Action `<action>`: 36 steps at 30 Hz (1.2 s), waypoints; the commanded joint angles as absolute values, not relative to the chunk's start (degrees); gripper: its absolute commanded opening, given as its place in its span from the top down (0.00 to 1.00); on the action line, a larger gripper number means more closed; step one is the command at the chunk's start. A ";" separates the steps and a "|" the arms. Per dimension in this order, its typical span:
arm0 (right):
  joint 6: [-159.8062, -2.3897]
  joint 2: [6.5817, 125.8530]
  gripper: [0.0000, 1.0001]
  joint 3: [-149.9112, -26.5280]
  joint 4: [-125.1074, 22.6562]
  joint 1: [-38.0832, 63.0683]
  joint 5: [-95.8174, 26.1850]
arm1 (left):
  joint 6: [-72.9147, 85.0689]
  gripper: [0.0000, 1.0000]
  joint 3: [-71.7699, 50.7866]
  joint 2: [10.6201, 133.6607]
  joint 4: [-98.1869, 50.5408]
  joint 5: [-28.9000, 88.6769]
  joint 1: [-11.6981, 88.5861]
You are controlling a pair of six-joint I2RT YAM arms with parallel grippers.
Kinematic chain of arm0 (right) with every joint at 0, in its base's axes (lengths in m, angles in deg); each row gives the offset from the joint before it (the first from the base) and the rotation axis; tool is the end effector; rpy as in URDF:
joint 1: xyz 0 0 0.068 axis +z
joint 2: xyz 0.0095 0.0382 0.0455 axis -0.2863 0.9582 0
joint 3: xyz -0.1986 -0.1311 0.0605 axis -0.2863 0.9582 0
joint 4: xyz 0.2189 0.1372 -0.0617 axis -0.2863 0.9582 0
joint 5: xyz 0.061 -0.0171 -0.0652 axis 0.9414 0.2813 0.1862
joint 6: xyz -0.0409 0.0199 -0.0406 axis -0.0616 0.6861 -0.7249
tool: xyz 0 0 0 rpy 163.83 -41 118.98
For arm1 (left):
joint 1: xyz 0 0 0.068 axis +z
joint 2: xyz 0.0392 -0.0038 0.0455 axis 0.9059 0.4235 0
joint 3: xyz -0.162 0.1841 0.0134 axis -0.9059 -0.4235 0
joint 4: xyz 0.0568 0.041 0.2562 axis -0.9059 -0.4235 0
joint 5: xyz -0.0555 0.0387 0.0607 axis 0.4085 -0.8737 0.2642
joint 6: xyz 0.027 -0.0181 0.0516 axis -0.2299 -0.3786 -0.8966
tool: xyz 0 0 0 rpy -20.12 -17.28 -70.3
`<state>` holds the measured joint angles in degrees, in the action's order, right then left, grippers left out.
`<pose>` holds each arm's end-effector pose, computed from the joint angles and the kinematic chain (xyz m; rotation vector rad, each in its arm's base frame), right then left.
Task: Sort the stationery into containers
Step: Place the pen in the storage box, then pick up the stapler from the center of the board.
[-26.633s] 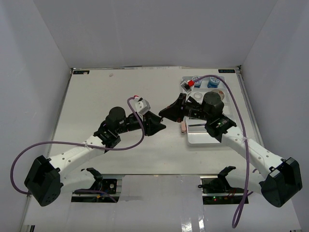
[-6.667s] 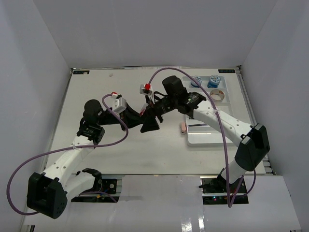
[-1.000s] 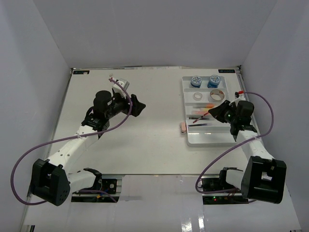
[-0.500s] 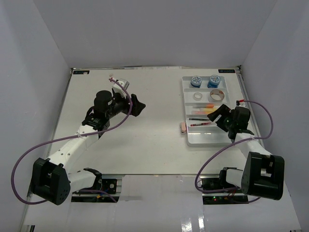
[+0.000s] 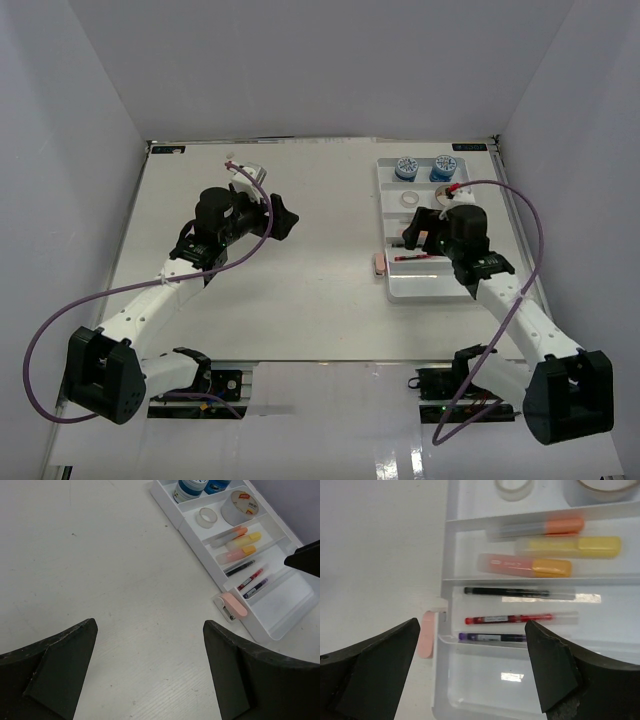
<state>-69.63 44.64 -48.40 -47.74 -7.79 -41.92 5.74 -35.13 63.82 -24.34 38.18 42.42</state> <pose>0.2557 0.0403 0.2157 0.1645 2.0627 0.3023 0.2678 -0.1251 0.2674 0.3901 1.8875 -0.6714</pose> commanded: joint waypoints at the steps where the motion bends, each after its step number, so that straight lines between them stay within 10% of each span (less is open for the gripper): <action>1: -74.73 46.12 0.08 -54.06 -42.51 2.22 -50.61 | 5.75 0.02 -32.91 62.83 -25.49 35.69 42.27; 13: -70.43 60.89 0.10 -63.74 -36.53 21.06 -59.68 | 5.13 0.02 -33.00 62.65 -25.66 32.88 42.27; 36: -67.70 67.66 0.31 -61.28 -38.46 23.80 -58.98 | 5.31 0.02 -32.65 63.44 -25.66 33.93 42.36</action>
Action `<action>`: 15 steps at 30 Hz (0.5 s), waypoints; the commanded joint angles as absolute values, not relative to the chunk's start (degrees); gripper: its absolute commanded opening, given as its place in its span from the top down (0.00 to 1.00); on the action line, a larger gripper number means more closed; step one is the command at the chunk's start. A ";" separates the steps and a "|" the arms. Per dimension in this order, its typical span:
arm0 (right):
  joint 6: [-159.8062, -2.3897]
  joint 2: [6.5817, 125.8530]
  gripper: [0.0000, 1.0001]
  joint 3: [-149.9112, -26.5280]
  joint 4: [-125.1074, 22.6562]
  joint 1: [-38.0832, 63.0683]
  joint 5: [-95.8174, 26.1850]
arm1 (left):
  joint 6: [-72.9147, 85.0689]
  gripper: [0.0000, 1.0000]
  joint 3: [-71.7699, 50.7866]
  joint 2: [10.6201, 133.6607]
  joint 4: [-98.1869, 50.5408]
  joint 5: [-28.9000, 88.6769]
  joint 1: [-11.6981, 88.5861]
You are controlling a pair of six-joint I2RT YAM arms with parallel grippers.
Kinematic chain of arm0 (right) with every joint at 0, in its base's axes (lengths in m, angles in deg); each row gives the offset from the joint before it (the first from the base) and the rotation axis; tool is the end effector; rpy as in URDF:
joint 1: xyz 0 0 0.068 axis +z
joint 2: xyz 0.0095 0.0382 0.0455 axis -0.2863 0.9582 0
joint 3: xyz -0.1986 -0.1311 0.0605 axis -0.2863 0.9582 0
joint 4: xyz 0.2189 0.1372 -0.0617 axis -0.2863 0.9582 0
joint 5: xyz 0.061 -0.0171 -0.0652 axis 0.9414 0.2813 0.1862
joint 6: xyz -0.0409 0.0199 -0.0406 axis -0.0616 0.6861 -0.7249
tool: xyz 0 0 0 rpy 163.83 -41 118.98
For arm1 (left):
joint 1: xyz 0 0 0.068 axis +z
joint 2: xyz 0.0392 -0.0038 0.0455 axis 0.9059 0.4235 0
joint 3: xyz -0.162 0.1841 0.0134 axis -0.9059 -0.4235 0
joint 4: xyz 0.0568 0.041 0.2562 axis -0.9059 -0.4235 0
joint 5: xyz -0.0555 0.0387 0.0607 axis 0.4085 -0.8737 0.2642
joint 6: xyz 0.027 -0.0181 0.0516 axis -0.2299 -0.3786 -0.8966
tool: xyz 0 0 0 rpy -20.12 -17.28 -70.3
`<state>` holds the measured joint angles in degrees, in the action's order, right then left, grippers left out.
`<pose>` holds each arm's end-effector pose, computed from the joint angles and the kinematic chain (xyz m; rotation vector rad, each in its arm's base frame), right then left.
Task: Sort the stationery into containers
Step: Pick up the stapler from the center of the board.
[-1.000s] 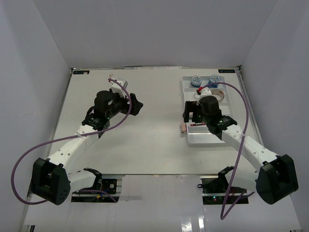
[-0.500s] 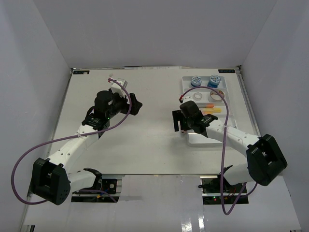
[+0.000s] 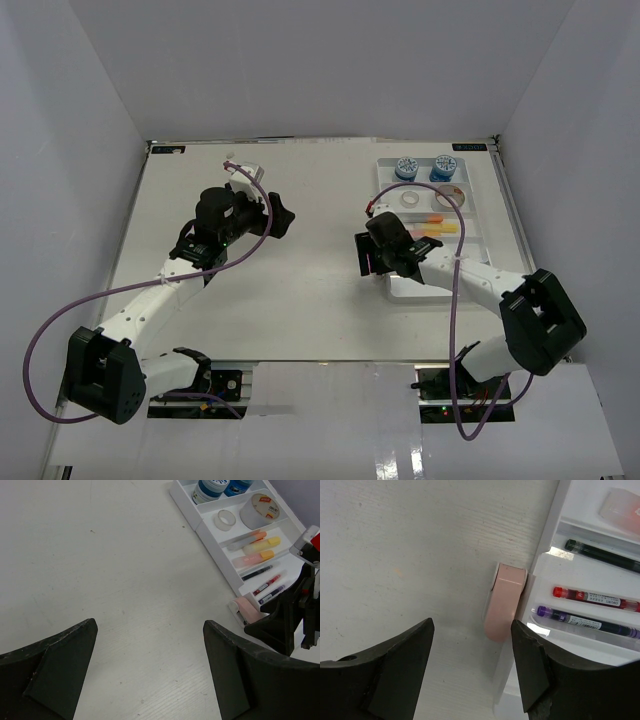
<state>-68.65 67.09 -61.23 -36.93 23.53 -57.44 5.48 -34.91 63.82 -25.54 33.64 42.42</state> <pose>0.2423 0.1892 0.1721 -0.3140 2.3614 0.1786 0.2694 -0.1220 0.2661 0.3389 1.9089 -0.5927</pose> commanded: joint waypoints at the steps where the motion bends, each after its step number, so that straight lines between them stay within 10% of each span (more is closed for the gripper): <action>1: -67.78 68.10 0.31 -61.10 -38.55 23.71 -59.76 | 5.31 0.02 -32.56 63.53 -25.66 34.02 42.27; 15: -65.85 71.09 0.31 -61.45 -35.66 23.71 -65.03 | 5.40 0.02 -32.47 64.06 -27.33 35.16 42.27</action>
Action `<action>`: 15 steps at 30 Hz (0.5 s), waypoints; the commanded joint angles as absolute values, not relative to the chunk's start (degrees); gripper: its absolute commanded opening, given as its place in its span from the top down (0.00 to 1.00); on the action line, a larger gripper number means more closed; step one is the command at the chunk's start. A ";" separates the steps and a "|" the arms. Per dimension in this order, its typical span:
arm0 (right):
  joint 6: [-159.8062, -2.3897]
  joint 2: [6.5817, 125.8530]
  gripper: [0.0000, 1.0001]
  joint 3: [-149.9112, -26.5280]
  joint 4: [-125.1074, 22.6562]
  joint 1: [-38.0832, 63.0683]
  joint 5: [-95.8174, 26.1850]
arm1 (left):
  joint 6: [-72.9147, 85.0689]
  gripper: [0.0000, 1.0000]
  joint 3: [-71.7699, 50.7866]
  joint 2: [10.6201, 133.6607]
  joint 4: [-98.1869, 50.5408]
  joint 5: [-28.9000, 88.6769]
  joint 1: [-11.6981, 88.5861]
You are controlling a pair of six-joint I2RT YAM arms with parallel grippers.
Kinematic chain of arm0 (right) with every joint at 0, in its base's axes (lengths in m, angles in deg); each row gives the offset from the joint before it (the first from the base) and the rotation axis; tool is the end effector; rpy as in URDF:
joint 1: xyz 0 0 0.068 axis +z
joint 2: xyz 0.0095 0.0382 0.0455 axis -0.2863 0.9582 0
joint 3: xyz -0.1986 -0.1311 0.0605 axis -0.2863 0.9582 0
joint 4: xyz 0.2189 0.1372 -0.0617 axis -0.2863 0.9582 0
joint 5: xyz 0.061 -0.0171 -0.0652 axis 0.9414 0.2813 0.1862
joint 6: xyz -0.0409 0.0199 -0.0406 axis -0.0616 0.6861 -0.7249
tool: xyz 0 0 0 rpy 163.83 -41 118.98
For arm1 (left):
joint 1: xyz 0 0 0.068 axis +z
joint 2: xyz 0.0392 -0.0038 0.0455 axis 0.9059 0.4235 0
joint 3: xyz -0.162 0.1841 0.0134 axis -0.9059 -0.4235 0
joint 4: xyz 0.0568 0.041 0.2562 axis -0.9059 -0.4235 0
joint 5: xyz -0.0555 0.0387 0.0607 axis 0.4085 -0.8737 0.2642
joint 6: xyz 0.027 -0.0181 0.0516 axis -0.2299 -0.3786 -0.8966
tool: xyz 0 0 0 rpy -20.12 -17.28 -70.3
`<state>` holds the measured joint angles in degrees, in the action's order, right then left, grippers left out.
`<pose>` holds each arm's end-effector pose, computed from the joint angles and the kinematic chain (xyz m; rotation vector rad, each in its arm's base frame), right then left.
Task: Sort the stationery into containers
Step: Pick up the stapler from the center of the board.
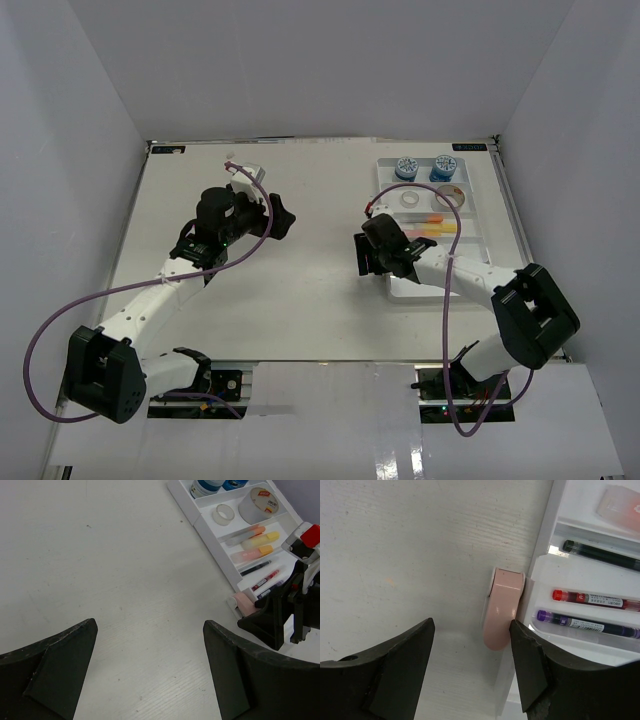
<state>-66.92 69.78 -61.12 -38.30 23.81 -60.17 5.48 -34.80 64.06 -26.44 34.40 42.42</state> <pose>0.2457 0.1913 0.1602 -0.2679 2.3717 0.1283 0.2692 -0.1225 0.2640 0.3486 1.9265 -0.6033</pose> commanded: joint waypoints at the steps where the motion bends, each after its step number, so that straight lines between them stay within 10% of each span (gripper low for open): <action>1: -65.59 71.18 0.31 -61.80 -35.21 23.71 -65.83 | 5.48 0.02 -32.39 64.06 -27.33 35.16 42.35; 15: -65.59 70.48 0.30 -61.80 -34.51 23.71 -67.60 | 5.66 0.02 -32.21 64.59 -27.60 35.95 42.27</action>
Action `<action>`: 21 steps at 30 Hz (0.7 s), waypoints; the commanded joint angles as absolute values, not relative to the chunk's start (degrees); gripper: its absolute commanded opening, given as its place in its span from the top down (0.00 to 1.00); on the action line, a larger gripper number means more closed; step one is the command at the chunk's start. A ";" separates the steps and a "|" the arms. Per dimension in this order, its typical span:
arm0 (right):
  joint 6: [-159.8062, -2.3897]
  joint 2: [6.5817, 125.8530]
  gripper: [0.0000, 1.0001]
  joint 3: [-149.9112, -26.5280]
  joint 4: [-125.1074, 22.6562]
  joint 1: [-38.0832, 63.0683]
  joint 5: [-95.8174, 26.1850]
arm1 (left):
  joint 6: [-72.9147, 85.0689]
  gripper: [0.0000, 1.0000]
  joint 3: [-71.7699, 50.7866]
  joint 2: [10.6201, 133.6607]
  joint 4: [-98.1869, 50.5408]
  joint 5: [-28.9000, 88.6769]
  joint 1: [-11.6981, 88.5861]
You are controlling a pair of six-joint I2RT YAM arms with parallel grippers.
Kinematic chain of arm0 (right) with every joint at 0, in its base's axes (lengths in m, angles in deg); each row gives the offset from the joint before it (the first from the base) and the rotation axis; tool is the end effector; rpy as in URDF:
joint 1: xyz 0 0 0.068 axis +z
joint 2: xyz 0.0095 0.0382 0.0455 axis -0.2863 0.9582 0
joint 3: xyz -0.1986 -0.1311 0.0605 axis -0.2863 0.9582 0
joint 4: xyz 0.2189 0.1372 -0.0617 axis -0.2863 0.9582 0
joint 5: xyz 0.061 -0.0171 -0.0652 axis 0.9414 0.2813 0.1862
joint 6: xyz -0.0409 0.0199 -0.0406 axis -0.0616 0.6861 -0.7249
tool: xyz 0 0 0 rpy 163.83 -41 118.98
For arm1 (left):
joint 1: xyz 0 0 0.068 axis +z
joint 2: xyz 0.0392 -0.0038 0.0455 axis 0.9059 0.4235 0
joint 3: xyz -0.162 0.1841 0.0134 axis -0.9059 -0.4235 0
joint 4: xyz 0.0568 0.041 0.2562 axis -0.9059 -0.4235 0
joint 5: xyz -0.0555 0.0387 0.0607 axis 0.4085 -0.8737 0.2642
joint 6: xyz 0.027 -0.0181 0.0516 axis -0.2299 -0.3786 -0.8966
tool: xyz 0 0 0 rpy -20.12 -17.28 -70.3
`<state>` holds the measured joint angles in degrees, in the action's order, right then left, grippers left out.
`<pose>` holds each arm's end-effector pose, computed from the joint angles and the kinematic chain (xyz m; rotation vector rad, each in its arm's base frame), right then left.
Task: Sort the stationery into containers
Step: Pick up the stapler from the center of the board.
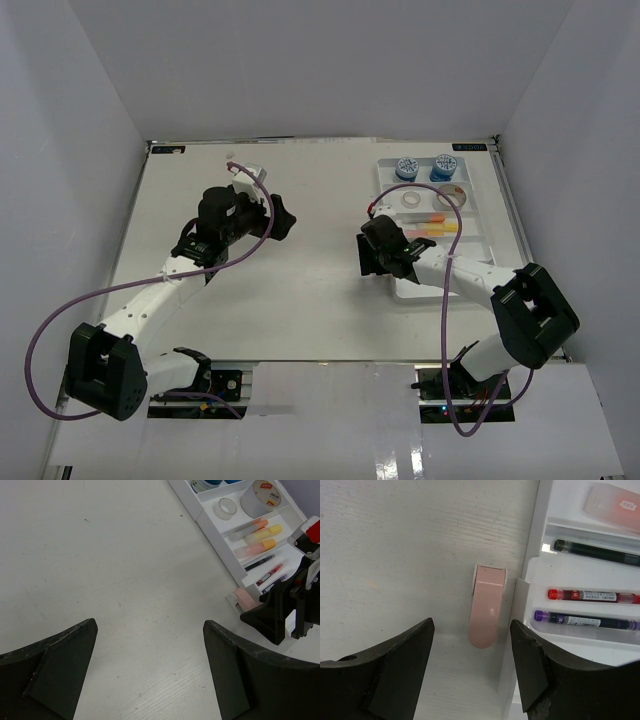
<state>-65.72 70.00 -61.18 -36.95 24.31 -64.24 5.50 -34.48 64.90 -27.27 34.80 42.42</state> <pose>0.2442 0.1895 0.1585 -0.2277 2.3687 0.0492 0.2709 -0.1236 0.2604 0.3535 1.9503 -0.6077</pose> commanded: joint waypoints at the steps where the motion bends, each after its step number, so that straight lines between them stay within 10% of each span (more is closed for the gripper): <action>1: -65.50 70.48 0.30 -61.80 -34.51 23.71 -67.51 | 5.66 0.02 -32.21 64.59 -27.60 35.95 42.27; 21: -65.94 74.08 0.53 -64.61 -36.79 23.71 -67.42 | 5.75 0.02 -32.04 64.85 -27.86 36.22 42.27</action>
<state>-65.83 74.76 -61.86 -36.69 23.96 -64.78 5.52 -34.15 64.92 -27.47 35.28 42.42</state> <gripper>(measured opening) 0.481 0.979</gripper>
